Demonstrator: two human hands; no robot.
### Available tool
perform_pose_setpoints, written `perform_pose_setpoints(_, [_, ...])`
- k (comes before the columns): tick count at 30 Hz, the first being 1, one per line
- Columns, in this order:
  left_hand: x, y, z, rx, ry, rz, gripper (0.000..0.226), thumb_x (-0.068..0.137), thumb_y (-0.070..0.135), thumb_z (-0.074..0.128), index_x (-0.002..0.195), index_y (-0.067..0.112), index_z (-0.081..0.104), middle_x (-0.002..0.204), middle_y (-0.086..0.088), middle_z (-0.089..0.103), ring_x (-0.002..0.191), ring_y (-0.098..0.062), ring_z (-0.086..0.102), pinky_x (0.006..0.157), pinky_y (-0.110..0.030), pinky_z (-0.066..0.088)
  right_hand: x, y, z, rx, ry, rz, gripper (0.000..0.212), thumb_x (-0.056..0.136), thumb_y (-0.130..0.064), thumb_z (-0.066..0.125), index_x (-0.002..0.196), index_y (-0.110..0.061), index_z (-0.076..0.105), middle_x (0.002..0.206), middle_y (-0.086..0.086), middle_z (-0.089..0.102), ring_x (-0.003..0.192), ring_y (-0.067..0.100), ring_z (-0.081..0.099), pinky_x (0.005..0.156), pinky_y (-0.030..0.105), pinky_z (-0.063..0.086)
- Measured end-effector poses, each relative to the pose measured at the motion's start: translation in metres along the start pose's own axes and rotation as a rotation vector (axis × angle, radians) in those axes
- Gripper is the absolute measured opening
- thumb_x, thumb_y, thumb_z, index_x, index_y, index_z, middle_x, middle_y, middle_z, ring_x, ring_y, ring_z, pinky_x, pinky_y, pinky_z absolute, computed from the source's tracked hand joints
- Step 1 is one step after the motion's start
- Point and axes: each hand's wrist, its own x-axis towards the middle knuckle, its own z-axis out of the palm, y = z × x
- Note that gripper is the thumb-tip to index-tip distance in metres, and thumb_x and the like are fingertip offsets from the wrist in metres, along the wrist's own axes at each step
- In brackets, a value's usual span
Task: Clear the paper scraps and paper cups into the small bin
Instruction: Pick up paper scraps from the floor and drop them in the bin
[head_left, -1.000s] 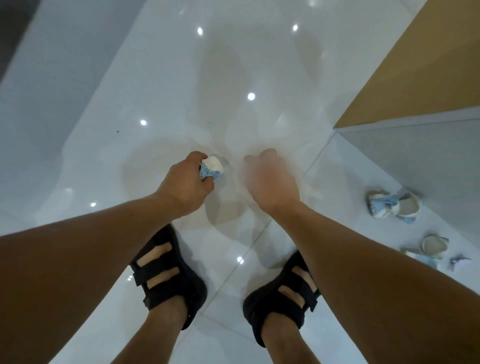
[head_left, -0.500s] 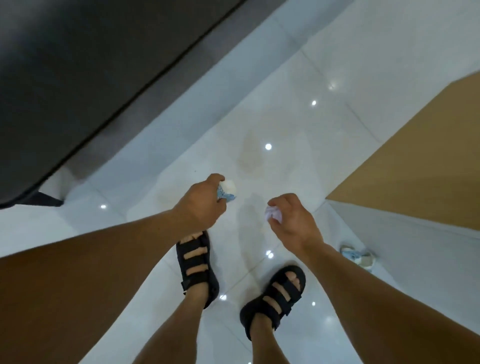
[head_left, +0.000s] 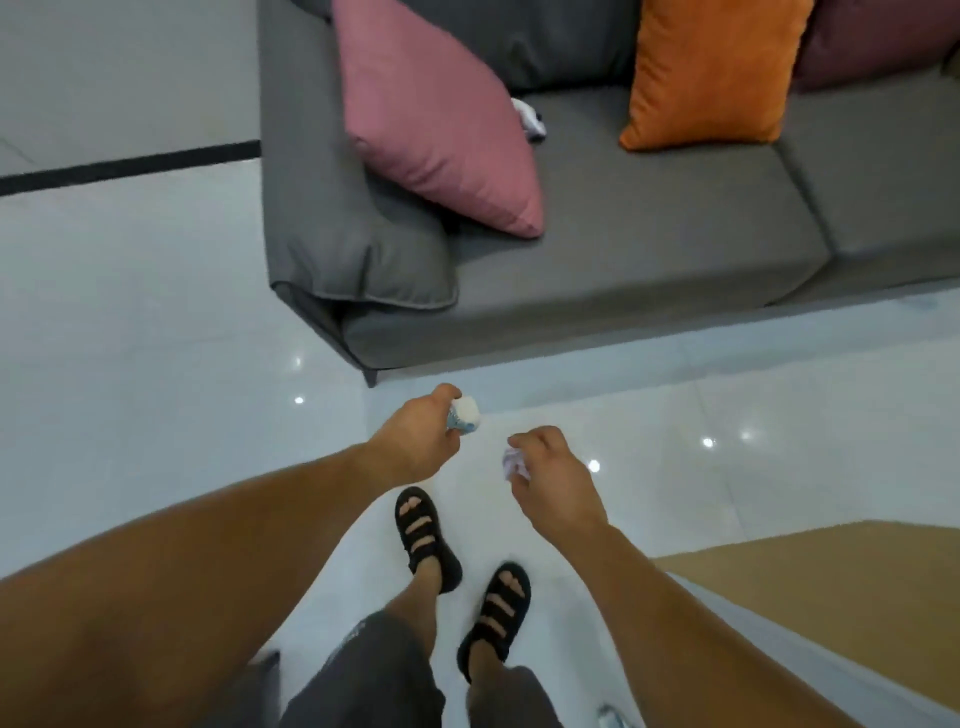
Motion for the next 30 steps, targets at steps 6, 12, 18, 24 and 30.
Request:
perform_pose_setpoints(6, [-0.103,-0.071,-0.067,-0.095,0.164,-0.078,0.048,0.094,0.016,0.053,0.138,0.02,0.035,0.123,-0.012,0.059,0.1,-0.025,0.059,0.082,-0.028,0.044,-0.019,-0.139,-0.004,-0.153,-0.142,-0.246,0.036,0.099,-0.021,0.05,0.135,-0.018,0.052,0.137,0.001,0.044,0.11,0.023,0.058,0.096,0.025,0.043])
perform_pose_setpoints(12, [-0.19,-0.177,-0.132,-0.226,0.35,-0.253,0.055,0.095,0.016,0.047,0.145,0.021,0.027,0.129,-0.015,0.056,0.106,-0.03,0.058,0.081,-0.027,0.041,-0.017,-0.289,0.033,-0.343,-0.234,-0.482,0.039,0.098,-0.019,0.049,0.136,-0.018,0.051,0.138,0.003,0.042,0.109,0.027,0.058,0.093,0.031,0.045])
perform_pose_setpoints(18, [-0.275,-0.298,-0.191,-0.36,0.52,-0.387,0.053,0.093,0.015,0.048,0.144,0.019,0.032,0.13,-0.013,0.056,0.11,-0.029,0.057,0.081,-0.024,0.039,-0.014,-0.448,0.1,-0.434,-0.247,-0.658,0.036,0.094,-0.019,0.047,0.128,-0.02,0.057,0.135,0.003,0.046,0.105,0.027,0.059,0.089,0.028,0.045])
perform_pose_setpoints(24, [-0.346,-0.407,-0.257,-0.428,0.711,-0.522,0.052,0.093,0.015,0.048,0.143,0.018,0.035,0.134,-0.009,0.053,0.115,-0.027,0.054,0.087,-0.025,0.04,-0.018,-0.577,0.155,-0.409,-0.25,-0.817,0.035,0.092,-0.015,0.051,0.126,-0.017,0.061,0.132,0.002,0.049,0.103,0.023,0.062,0.089,0.024,0.044])
perform_pose_setpoints(30, [-0.378,-0.486,-0.311,-0.478,0.875,-0.588,0.05,0.092,0.018,0.052,0.141,0.015,0.04,0.139,-0.007,0.049,0.118,-0.025,0.053,0.085,-0.02,0.035,-0.008,-0.673,0.196,-0.439,-0.301,-0.919,0.034,0.093,-0.015,0.05,0.125,-0.017,0.061,0.133,-0.001,0.048,0.107,0.021,0.06,0.093,0.026,0.044])
